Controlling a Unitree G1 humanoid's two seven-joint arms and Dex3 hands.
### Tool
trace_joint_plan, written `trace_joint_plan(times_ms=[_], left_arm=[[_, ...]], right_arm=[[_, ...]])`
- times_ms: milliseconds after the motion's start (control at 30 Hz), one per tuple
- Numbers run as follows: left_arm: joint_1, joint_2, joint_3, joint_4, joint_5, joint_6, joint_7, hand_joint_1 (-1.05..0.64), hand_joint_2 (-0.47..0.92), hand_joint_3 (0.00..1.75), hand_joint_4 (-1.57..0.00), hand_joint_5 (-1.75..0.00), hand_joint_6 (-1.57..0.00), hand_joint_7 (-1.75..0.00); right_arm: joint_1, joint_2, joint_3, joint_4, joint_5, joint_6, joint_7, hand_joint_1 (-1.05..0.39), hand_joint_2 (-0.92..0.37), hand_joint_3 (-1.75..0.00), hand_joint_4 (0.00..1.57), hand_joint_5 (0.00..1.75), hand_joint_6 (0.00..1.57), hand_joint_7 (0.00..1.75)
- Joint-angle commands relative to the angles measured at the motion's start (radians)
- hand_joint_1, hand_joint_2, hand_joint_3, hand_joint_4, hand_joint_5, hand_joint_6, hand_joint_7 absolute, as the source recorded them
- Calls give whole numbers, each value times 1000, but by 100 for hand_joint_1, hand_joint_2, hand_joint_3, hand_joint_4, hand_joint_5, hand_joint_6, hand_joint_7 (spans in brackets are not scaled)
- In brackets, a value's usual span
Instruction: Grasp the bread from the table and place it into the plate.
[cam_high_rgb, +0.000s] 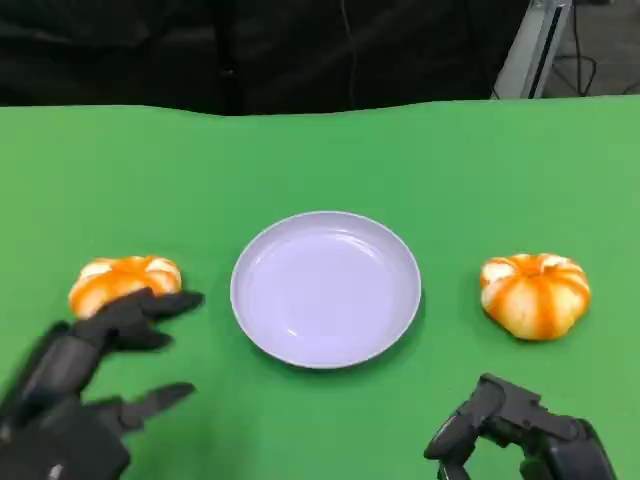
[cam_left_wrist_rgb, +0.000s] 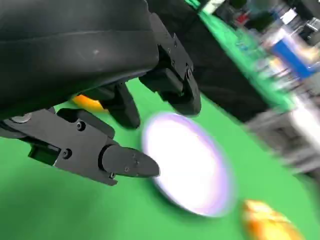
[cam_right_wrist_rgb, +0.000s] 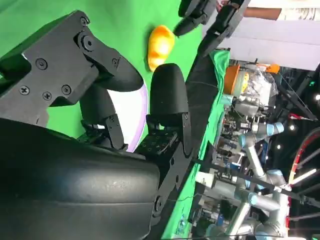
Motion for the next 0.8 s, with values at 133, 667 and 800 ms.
trace_joint_plan(times_ms=[133,667,800], left_arm=[[-102,97,-51,37,156,77,6,-47,92,3,-23,-28,-35,-1],[-493,118,-304,619,493,150,180,-50,90,1,-15,-18,-32,0],[-597,103,-372,817,512,153,228,-51,89,0,-13,-18,-32,0]], right_arm=[[5,-6,-7,-12,8,-3,-4,-10,-37,-125,69,161,76,134],[13,-4,-4,-13,5,-8,-10,-8,-36,-127,70,161,76,134],[14,-2,-1,-12,2,-10,-13,-8,-36,-126,70,161,77,133]])
